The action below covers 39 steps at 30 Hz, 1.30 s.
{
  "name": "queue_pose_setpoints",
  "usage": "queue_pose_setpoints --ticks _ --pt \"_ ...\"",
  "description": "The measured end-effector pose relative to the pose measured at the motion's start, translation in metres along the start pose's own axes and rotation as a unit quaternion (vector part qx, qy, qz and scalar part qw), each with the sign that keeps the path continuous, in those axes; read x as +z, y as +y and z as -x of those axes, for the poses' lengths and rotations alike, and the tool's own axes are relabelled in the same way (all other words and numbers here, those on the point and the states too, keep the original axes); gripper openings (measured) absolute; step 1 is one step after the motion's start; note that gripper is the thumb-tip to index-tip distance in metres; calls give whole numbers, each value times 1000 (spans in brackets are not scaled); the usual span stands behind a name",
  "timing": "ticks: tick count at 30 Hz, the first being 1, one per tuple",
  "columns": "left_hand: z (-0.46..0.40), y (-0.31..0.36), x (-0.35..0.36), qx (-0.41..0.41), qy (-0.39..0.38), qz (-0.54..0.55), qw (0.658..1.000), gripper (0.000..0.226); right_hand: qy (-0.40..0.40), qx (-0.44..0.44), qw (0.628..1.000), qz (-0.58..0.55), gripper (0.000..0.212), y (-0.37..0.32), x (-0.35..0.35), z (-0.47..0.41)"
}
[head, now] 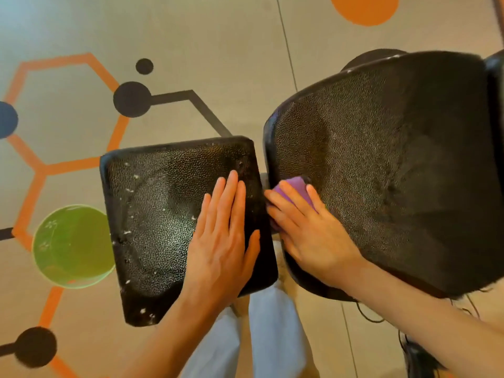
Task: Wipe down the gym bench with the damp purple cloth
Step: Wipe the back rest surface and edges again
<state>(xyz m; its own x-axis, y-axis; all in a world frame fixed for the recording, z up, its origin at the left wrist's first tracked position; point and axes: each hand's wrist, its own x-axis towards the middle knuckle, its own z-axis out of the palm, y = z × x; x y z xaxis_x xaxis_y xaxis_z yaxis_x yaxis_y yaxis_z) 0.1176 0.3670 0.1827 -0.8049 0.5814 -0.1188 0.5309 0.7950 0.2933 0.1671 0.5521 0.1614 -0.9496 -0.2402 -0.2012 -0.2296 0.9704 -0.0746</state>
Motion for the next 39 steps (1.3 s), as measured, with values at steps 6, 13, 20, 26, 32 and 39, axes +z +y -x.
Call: queue_pose_setpoints --ticks 6,13,20,26,32,39 --pt "3 0 1 3 -6 -51 999 68 40 74 996 -28 43 9 -18 -60" --pt "5 -1 2 9 -6 -47 999 67 -25 -8 1000 2 46 -35 5 63" --pt "3 -1 1 8 -13 -43 999 68 28 61 998 -17 44 -6 -8 -14" --pt "5 -1 0 5 -17 -29 999 69 -17 79 997 -12 48 -39 3 56" --pt "5 -1 -1 1 -26 -21 999 70 -8 62 998 -16 48 -25 -2 28" --pt "6 -3 -1 -3 -41 -11 999 72 85 148 985 -25 45 25 -20 -106"
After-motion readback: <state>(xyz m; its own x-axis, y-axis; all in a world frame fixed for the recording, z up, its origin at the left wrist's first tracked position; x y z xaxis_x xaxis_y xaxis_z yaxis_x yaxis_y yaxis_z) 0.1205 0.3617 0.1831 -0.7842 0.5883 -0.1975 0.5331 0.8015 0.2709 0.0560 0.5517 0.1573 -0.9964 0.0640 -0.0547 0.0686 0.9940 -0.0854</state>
